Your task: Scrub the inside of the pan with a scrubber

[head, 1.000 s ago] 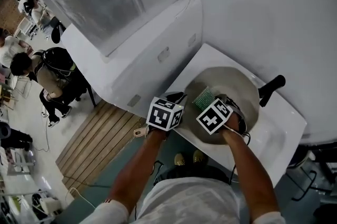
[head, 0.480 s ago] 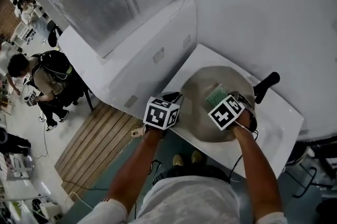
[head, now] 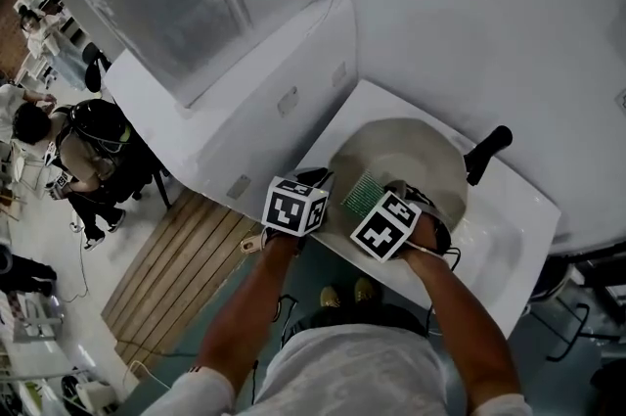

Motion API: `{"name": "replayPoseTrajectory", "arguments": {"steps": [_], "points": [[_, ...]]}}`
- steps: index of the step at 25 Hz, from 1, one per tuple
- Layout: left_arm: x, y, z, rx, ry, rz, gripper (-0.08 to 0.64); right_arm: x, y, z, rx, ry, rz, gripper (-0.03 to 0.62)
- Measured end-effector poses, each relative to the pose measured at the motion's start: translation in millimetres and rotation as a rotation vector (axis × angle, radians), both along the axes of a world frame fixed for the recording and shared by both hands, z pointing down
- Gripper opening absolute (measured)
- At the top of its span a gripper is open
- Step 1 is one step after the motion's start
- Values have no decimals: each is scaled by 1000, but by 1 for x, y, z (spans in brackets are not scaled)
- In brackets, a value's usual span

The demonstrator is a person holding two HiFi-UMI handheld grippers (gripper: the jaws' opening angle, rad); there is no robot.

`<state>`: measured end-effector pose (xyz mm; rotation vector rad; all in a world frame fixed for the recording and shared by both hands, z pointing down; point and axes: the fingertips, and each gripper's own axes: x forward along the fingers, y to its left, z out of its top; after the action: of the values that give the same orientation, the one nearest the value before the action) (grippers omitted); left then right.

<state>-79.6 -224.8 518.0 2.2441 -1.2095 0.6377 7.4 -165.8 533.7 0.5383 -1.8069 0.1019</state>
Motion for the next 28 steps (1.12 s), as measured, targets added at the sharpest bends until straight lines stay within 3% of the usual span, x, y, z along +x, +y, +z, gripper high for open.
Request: {"name": "replayPoseTrajectory", "arguments": {"steps": [5,13,19,22,28], "points": [[0,0,0,1,-7,2,71,10,4,19,-25,75,-22,351],[0,1,0,4,-15,2,71,62,-11,17,4,165,33,351],[0,1,0,3,-20,4,71,81,-16,9,32,207,30,351],[0,0,0,3,-23,4,71,77,-13,0,44,189,18,351],[0,1,0,4,-26,3,71,30,12,-16,21,38,-23,351]]}}
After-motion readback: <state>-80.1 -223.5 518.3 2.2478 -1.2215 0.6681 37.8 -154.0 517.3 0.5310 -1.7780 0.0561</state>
